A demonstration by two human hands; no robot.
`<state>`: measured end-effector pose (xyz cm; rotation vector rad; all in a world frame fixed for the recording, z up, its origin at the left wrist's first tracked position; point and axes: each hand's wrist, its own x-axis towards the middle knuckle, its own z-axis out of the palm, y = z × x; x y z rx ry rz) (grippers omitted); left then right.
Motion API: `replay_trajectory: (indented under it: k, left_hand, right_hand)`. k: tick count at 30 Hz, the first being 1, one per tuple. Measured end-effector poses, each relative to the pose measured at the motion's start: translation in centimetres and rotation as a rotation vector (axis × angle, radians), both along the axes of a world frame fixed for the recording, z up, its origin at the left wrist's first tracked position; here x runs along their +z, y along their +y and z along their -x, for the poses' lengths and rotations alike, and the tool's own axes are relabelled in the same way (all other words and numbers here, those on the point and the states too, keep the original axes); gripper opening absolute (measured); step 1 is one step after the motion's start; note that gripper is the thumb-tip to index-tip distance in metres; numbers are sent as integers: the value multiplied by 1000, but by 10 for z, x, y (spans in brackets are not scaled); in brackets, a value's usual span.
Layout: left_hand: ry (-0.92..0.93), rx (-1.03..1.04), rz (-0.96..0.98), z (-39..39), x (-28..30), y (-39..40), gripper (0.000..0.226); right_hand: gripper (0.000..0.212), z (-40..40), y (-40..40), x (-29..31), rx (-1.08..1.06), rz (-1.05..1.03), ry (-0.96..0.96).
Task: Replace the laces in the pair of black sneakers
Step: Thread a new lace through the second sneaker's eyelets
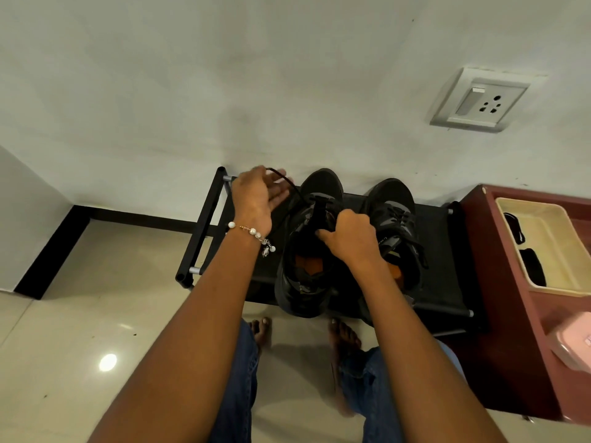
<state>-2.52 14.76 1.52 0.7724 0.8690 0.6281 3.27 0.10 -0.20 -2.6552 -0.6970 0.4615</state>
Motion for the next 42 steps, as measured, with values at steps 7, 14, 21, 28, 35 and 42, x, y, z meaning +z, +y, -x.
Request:
replay_trajectory:
  k: [7,14,21,28,35,42]
  left_hand:
    - [130,-8,-485,7,1,15,6]
    - [851,-788,-1165,1,-19,5,18]
    - [221,-382,-388,-1,-5,3,19]
    - [-271,-139,-36,7,16,8,17]
    - [858,-832,-1209,3,-16,2,28]
    - [610,-572,-896,-1,-15,2,17]
  right_hand:
    - [28,8,5,-9,-105,-7,144]
    - [22,7,7,-10,-163,-30,185]
    - [30,6,7,-17,-267,-153,296]
    - [36,7,10,-19,-295,-227,335]
    - [21,4,10,-15,-336,-294,388]
    - [33,3,10,-17,-314,-266,380]
